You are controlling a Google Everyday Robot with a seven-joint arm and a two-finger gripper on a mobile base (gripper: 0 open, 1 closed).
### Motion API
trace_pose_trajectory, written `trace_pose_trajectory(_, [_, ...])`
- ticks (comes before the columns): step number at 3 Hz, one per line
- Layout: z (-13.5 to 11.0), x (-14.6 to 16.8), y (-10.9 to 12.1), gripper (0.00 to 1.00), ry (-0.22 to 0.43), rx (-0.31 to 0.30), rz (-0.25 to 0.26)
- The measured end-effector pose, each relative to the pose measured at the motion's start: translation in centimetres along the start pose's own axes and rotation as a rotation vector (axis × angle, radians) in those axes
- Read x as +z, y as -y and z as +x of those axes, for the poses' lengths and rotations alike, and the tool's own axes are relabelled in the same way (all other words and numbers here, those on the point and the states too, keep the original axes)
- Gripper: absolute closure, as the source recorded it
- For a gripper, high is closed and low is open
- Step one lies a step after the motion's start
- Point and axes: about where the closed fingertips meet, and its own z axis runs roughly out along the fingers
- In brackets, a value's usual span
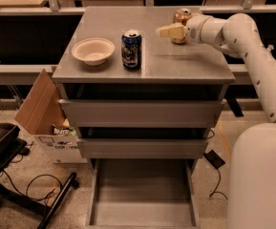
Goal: Place orange can into bottom drawer
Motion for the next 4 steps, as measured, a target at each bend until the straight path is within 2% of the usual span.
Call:
trace_pose_trajectory(1, [0.3,1.9,0.5,0.18,-0.019,-0.031,0.004])
trace_pose_trajectory(2, [0.4,3.0,1.0,0.42,-0.041,-0.056,0.014])
trace_pose_trajectory(3, [0.4,2.9,1.5,0.64,-0.054,-0.064,0.021])
trace_pose_trajectory(4, [-1.3,0.0,1.8,0.95,-0.052,-0.069,0.015])
